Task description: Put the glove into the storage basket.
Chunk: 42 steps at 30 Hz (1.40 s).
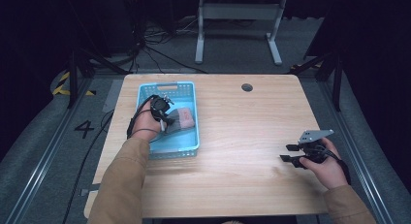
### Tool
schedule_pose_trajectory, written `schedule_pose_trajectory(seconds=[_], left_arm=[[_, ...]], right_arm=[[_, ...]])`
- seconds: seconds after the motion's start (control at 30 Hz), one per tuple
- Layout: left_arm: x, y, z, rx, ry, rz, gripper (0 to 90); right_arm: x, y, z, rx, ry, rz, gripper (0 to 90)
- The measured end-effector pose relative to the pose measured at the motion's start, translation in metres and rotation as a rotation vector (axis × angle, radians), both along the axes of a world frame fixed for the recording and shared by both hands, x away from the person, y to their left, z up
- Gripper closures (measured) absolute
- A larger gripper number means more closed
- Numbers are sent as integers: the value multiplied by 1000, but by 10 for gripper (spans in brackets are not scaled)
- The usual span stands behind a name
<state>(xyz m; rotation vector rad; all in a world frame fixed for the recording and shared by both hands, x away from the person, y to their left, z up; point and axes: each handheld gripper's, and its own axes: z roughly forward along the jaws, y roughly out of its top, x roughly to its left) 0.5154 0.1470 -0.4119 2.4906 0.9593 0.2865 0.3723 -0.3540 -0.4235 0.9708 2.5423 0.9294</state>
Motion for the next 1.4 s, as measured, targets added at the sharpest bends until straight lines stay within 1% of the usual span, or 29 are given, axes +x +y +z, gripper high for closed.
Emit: schedule_pose_trajectory(seconds=[0.1, 0.17, 0.23, 0.27, 0.43, 0.5, 0.57, 0.6, 0.63, 0.67, 0.7, 0.73, 0.77, 0.83, 0.87, 0.93, 1.0, 1.03, 1.13, 1.23, 1.37, 1.4], left_arm=[[5, -2, -2, 8, 7, 2, 679], [7, -3, -3, 16, 0, 1, 671], [10, -4, -5, 22, 13, 1, 668], [11, -4, -5, 32, 23, -5, 667], [15, -4, -6, 31, 38, -3, 663], [16, -4, -7, 31, 35, 1, 651], [17, -4, -8, 31, 31, 9, 618], [16, -4, -8, 33, 30, 12, 587], [15, -5, -9, 34, 18, 16, 561], [14, -5, -8, 26, -1, 16, 540], [13, -5, -7, 3, -16, 14, 514], [13, -6, -6, -9, -20, 11, 486], [12, -7, -5, -8, -21, 7, 474], [8, -9, -1, -7, -39, 6, 475], [7, -10, 2, -18, -46, 3, 478], [2, -11, 6, -56, -55, 0, 483], [-4, -13, 11, -79, -70, -5, 484], [-7, -13, 14, -91, -75, -5, 486], [-19, -14, 24, -150, -86, 1, 486], [-32, -14, 34, -198, -97, -4, 481], [-53, -13, 48, -268, -87, -10, 474], [-58, -12, 50, -283, -91, -15, 471]], right_arm=[[-2, -2, 0, -3, 0, -2, 481], [-4, -4, -1, -4, 0, -12, 480], [-6, -7, -1, -3, -1, -20, 478], [-8, -8, -1, -2, 0, -26, 478], [-14, -13, 0, -3, -4, -41, 474], [-15, -14, 0, -1, -5, -44, 472], [-16, -14, 0, 1, -5, -45, 467], [-16, -14, 0, 0, -7, -41, 465], [-16, -14, 0, 2, -6, -41, 465], [-16, -13, 0, 4, -4, -39, 463], [-15, -12, 0, 4, 0, -37, 460], [-15, -12, -1, 4, 1, -35, 458], [-14, -11, -1, 4, 0, -37, 458], [-12, -9, -1, 5, 1, -32, 453], [-11, -8, -1, 7, 0, -26, 450], [-9, -6, -1, 11, -1, -19, 450], [-7, -4, -1, 10, -3, -16, 449], [-5, -3, -1, 10, -1, -14, 449], [-2, 0, -1, 4, -1, -4, 450], [1, 3, -2, 2, -3, 8, 451], [6, 8, -2, -4, -1, 24, 451], [7, 10, -2, -5, -1, 31, 451]])
